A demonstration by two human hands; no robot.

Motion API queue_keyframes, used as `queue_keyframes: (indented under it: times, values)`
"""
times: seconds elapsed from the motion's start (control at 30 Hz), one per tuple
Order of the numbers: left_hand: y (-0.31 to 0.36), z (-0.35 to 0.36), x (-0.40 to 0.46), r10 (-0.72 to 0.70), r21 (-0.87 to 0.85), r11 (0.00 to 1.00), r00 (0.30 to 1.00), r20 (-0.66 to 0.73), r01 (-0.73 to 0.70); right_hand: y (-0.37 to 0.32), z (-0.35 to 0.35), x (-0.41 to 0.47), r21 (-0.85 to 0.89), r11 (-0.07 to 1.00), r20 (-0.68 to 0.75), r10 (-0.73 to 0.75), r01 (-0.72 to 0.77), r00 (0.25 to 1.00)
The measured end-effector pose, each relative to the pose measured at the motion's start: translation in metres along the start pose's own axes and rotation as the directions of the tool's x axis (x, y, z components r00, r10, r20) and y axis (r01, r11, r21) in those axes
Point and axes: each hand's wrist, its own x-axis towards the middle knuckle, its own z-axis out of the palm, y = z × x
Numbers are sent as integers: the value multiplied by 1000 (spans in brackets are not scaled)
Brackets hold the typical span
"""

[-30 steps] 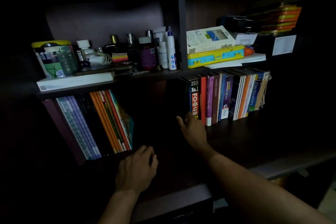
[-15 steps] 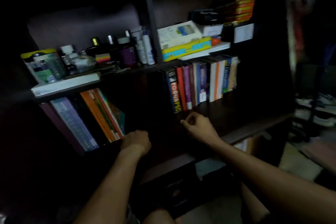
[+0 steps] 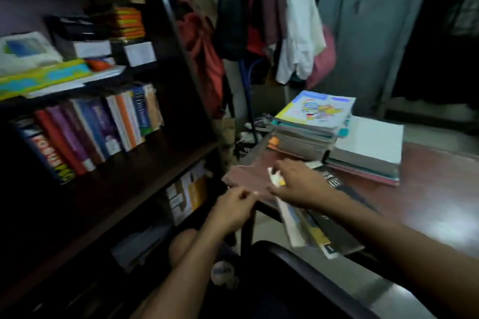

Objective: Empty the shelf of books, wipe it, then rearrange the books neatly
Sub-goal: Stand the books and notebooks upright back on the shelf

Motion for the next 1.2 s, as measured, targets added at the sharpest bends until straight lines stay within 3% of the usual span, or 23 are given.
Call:
queue_keyframes:
  times: [0.07,0.17,0.33,0.43,0.57,0.67,0.77,0.87,0.97,1.03,1.1,1.2]
  values:
    - [14,37,-1,-58,-92,993,991,118,69,58,-5,-19,-182,952,63,261,-246,963]
    - [28,80,-2,-140,-320,924,965,220,207,109,-2,-40,-153,874,178,483,-460,858]
    - [34,109,-3,-168,-610,760,974,152,226,94,10,-40,22,909,187,406,-417,895]
    - [34,102,-1,-204,-666,725,978,33,174,83,16,-28,100,923,214,345,-372,914]
    - [18,80,-1,-180,-480,864,984,-9,154,87,10,-15,374,871,240,241,-319,940]
    - [14,72,-2,-130,-158,980,990,-59,119,94,8,-9,423,828,273,270,-368,923]
    - [19,68,-5,-99,134,984,986,-135,117,91,-1,-10,426,812,313,281,-399,907]
    - [28,61,-8,-64,264,959,987,-150,103,92,-16,-17,462,782,334,283,-418,899]
    - [35,62,-9,-7,305,950,983,-184,64,96,-31,-28,606,679,335,254,-414,907]
    - [40,63,-6,54,164,986,979,-197,-21,90,-46,-33,702,621,283,204,-347,937]
    - [46,58,-4,59,-228,968,976,-212,-108,76,-60,-30,769,602,182,114,-214,977]
    - [45,33,-7,-18,-682,713,968,-250,-163,44,-70,-12,870,493,30,-29,-12,999]
